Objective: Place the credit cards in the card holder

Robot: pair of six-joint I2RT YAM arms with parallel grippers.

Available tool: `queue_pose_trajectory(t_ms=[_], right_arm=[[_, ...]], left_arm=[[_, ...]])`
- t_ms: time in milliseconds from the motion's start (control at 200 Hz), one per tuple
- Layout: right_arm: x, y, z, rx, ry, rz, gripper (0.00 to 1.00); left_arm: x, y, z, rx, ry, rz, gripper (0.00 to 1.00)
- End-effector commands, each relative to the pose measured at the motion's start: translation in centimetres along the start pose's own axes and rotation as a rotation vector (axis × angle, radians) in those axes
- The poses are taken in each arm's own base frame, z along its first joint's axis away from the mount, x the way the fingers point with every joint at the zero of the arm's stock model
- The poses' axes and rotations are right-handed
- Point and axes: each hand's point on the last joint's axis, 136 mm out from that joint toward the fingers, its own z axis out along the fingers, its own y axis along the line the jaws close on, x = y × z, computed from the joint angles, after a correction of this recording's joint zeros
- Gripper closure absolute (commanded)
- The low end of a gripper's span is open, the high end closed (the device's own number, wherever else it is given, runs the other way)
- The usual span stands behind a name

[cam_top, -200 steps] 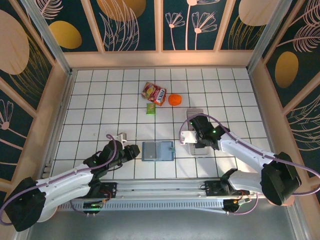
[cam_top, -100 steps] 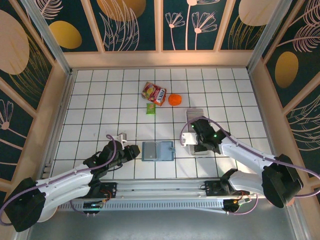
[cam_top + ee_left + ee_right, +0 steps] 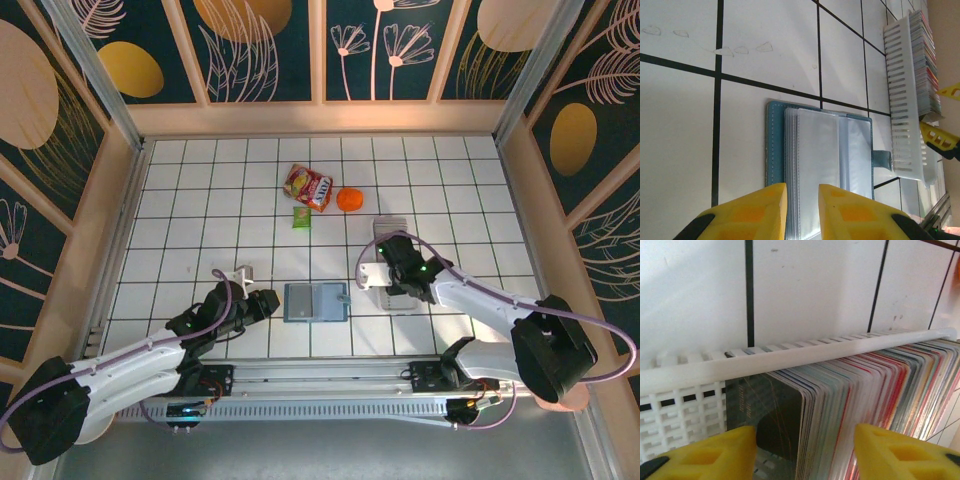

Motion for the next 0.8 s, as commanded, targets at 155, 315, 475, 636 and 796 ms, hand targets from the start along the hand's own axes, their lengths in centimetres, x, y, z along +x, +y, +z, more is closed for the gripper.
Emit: queue_pose_trajectory(t_ms=[155,315,475,636,796], right_arm=[[-0.1,-0.9,-1.2,0.018,-0.002,-0.007,0.63],[0.0,-0.9,-1.5,0.023,-0.006,-0.006,0.7],[0.0,-1.1,-1.8,0.033,-0.011,-0.001,0.75],[0.0,-1.1,-1.8,0.037,-0.014,-0.003,0.76],[0.0,-1.3,-2.0,0.044,-0.016,-0.002,0.78]], left_arm=[[0.0,-0.2,-0.1,0.022,-0.007,-0.01,0.78],[0.0,-0.2,-0.1,0.021,-0.009,-0.014,0.78],[0.0,-0.2,-0.1,0.019,-0.008,-0.018,0.79],[0.0,-0.2,0.0,0.02,-0.004,-0.024,0.8],[0.0,-0.1,0.0,0.018,-0.005,-0.025,0.8]])
